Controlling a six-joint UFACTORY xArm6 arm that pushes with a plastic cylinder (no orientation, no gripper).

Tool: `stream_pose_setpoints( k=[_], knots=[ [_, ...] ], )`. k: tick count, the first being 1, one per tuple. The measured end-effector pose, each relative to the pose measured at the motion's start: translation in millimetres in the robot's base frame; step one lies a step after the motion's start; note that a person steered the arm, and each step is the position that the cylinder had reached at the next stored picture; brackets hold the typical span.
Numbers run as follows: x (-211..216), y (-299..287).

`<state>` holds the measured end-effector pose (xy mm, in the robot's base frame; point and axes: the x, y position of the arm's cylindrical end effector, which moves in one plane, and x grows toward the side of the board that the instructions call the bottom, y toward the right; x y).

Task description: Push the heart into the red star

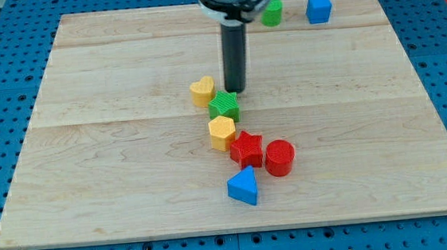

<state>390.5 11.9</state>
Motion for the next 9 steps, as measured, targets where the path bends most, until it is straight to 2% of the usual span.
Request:
stream_pose_setpoints(
  k=[1, 2, 3, 4, 5, 6, 7, 8, 9],
  knots=[
    [-4, 5],
    [47, 0],
    [75, -18],
    [69, -15],
    [-14, 3],
    [-52, -81],
    [16, -57],
    [25, -32],
    [-12, -25]
  ],
)
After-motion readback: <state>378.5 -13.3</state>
